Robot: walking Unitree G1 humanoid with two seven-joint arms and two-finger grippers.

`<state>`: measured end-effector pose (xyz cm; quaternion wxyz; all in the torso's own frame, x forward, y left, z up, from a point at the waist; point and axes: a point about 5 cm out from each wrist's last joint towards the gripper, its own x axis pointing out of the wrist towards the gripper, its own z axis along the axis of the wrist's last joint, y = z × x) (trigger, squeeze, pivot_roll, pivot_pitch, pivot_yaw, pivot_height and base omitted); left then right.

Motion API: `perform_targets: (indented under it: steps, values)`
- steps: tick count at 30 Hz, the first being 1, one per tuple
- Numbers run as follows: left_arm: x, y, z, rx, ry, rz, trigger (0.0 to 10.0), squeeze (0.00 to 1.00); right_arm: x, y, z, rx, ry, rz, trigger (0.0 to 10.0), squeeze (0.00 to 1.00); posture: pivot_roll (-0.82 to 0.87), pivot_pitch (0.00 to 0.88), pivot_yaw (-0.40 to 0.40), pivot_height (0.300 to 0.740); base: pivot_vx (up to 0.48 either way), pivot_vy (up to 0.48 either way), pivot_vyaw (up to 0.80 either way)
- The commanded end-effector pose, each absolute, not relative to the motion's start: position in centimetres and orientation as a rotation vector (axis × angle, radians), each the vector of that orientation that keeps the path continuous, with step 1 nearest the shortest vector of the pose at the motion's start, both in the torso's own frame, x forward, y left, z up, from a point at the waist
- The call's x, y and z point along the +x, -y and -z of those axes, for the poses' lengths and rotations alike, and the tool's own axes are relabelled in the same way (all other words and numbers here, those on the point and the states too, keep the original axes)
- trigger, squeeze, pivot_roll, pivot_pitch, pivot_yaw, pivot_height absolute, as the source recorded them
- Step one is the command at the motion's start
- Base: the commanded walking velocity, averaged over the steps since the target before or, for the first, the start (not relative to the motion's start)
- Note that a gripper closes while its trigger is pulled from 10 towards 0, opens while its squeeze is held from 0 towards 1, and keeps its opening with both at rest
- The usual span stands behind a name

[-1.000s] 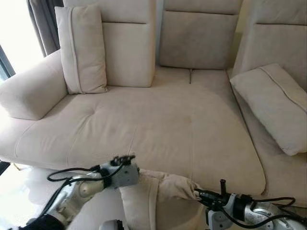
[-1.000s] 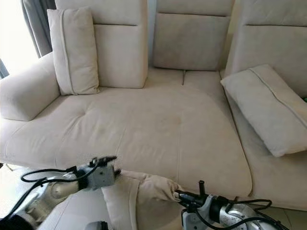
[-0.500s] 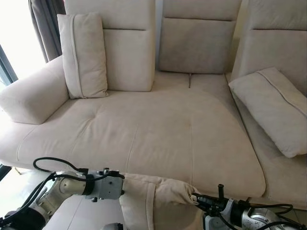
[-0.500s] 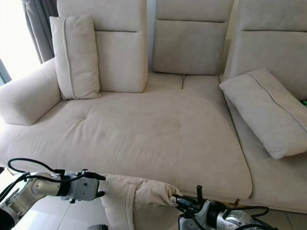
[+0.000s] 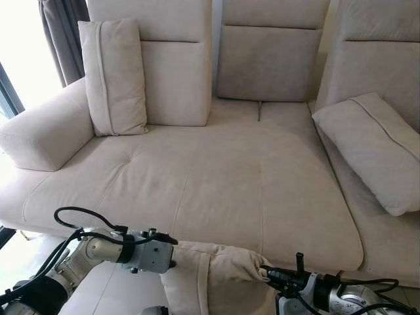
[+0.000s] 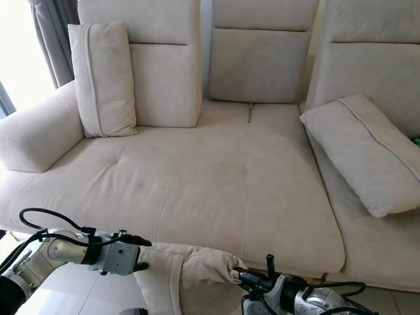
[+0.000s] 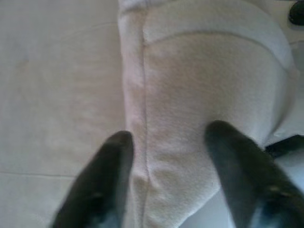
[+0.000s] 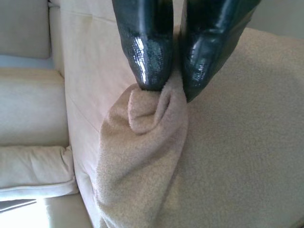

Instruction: Move the pillow to the sofa from floor

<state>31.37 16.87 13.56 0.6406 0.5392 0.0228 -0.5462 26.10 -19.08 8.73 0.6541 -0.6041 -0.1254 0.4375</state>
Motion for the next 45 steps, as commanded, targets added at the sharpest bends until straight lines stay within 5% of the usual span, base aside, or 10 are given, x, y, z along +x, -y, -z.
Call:
perform_targets:
  steps: [1, 2, 3, 5, 25, 26, 38, 43, 44, 45]
  values:
    - [30.9, -17.5, -12.7, 1.25, -0.103, 1.28, 10.0, 1.0, 26.0, 18.5, -9.1, -1.37, 0.324, -1.003, 0.0, 0.0, 0.13, 0.027, 0.041, 0.506, 0.0, 0.0, 0.0]
    - [31.0, -17.5, -12.6, 1.262, -0.107, 1.28, 10.0, 1.0, 25.9, 18.4, -9.1, -1.37, 0.326, -1.006, 0.0, 0.0, 0.13, 0.027, 0.041, 0.506, 0.0, 0.0, 0.0]
    - [31.2, -17.6, -12.6, 1.279, -0.119, 1.27, 10.0, 0.18, 25.9, 18.3, -9.1, -1.37, 0.329, -1.01, 0.0, 0.0, 0.13, 0.027, 0.041, 0.506, 0.0, 0.0, 0.0]
    - [31.3, -17.7, -12.5, 1.3, -0.128, 1.259, 10.0, 0.0, 25.8, 18.2, -9.1, -1.369, 0.332, -1.015, 0.0, 0.0, 0.13, 0.025, 0.038, 0.506, 0.0, 0.0, 0.0]
    - [29.1, -14.3, -10.3, 1.324, -0.158, 1.463, 10.0, 0.0, 26.0, 16.7, -9.8, -1.344, 0.382, -1.004, 0.0, 0.0, 0.12, 0.011, 0.044, 0.506, 0.0, 0.0, 0.0]
    - [29.0, -14.2, -10.2, 1.293, -0.163, 1.46, 0.0, 0.0, 26.1, 16.9, -9.9, -1.317, 0.373, -0.974, 0.0, 0.0, 0.12, 0.008, 0.043, 0.506, 0.0, 0.0, 0.0]
    - [29.1, -13.5, -10.8, 1.231, -0.137, 1.373, 0.0, 0.0, 26.1, 16.2, -10.0, -1.203, 0.363, -0.875, 0.0, 0.0, 0.13, 0.008, 0.04, 0.506, 0.0, 0.0, 0.0]
    - [30.7, -12.7, -11.8, 1.221, -0.051, 1.188, 0.0, 0.0, 26.5, 16.3, -10.5, -1.14, 0.361, -0.795, 4.9, 0.0, 0.12, 0.008, 0.04, 0.506, 0.0, 0.0, 0.0]
    - [31.4, -12.4, -12.3, 1.209, -0.017, 1.099, 10.0, 0.0, 26.5, 16.2, -10.5, -1.119, 0.359, -0.774, 10.0, 0.0, 0.12, 0.008, 0.038, 0.506, 0.0, 0.0, 0.0]
    - [32.1, -12.3, -12.9, 1.196, 0.01, 1.019, 10.0, 0.0, 26.6, 16.2, -10.5, -1.094, 0.356, -0.751, 10.0, 0.0, 0.12, 0.008, 0.038, 0.506, 0.0, 0.0, 0.0]
